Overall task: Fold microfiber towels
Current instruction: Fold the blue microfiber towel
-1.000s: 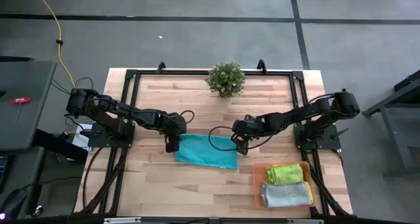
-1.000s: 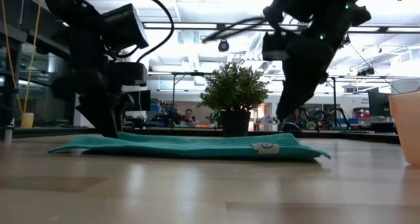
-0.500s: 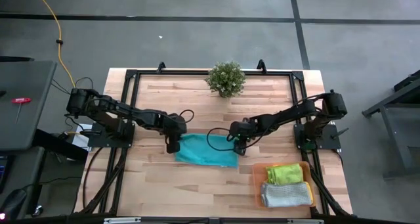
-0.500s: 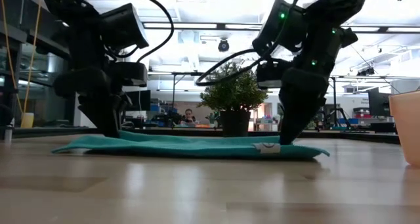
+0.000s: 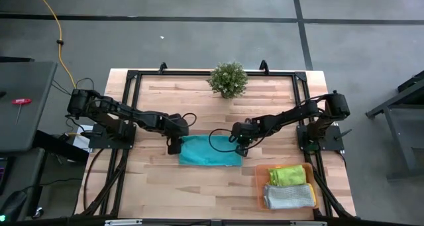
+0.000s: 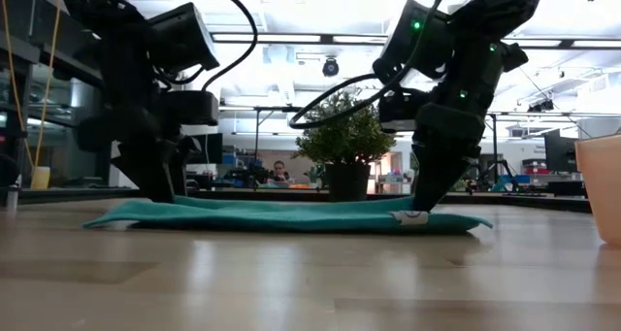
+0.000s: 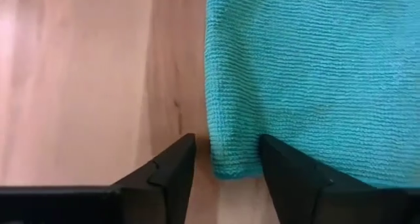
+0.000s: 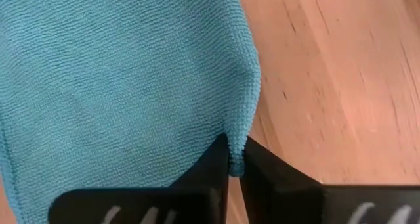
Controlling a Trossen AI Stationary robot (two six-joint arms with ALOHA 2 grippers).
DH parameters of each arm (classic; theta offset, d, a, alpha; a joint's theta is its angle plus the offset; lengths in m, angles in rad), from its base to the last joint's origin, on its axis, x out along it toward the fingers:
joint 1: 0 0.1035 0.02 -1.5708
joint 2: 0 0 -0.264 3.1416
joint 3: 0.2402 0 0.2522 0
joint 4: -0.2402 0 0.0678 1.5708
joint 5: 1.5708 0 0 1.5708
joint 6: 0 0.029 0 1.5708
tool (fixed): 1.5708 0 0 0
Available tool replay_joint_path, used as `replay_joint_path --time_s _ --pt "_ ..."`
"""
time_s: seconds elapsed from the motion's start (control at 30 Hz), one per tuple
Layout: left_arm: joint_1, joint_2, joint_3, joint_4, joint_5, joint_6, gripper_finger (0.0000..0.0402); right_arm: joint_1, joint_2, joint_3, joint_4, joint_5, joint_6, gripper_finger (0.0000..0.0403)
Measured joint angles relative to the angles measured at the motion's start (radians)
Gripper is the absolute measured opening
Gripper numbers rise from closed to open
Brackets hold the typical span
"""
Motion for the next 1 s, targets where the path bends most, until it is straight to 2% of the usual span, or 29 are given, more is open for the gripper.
replay_joint_path --time_s 0.17,0.3,0.4,0.53,0.6,0.73,0.87,1.0 --pt "0.013 0.0 0.0 0.005 -0.004 0.0 0.0175 -0.006 0.0 0.0 0.0 -0.012 -0.011 0.0004" --pt "0.03 0.0 0.0 0.005 0.035 0.025 0.016 -0.006 0.0 0.0 0.0 -0.013 -0.012 0.0005" --pt "0.036 0.0 0.0 0.004 0.033 0.027 0.0122 -0.006 0.0 0.0 -0.002 -0.013 -0.014 0.0002" --pt "0.052 -0.005 0.0 0.003 0.038 0.064 0.0033 -0.013 -0.01 0.016 -0.053 -0.016 -0.037 0.0001" --pt "0.07 -0.02 -0.001 -0.001 0.039 0.078 0.0011 -0.028 -0.029 0.023 -0.089 -0.022 -0.051 0.0001" --pt "0.11 -0.05 0.0 -0.007 0.005 0.112 0.0023 -0.069 -0.059 0.034 -0.141 -0.008 -0.081 0.0001" --pt "0.147 -0.081 0.015 -0.046 -0.026 0.132 0.0006 -0.099 -0.092 0.034 -0.172 0.008 -0.082 0.0" --pt "0.154 -0.119 0.042 -0.085 -0.109 0.145 0.0005 -0.104 -0.146 0.034 -0.169 0.053 -0.071 0.0"
